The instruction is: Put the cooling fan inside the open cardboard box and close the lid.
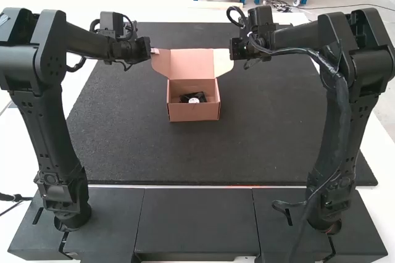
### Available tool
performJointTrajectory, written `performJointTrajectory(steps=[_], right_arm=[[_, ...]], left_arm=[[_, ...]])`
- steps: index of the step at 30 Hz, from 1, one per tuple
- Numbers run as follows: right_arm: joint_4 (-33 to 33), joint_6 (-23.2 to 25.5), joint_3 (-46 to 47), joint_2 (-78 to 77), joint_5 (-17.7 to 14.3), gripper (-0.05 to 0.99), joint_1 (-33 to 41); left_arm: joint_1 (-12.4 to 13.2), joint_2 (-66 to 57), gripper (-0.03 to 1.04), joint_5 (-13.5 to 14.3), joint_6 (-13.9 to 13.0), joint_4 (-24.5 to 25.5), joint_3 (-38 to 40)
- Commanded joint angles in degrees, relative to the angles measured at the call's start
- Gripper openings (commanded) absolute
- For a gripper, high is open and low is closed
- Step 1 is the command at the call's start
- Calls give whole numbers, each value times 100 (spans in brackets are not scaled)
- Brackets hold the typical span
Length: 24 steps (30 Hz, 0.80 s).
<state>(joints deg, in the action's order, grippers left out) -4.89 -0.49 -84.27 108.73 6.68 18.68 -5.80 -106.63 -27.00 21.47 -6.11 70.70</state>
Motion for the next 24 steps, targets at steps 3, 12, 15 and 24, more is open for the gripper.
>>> performJointTrajectory(steps=[3,12,15,24], right_arm=[[225,155,33,-1,475,8,321],[260,436,-116,-115,545,8,567],[304,462,-116,-176,572,8,708],[489,453,69,-343,642,8,936]], left_arm=[[-211,441,2,169,-117,215,129],[-668,828,2,459,-126,1050,137],[-773,960,2,521,-108,1226,67],[-1011,1215,2,591,-47,1622,-328]])
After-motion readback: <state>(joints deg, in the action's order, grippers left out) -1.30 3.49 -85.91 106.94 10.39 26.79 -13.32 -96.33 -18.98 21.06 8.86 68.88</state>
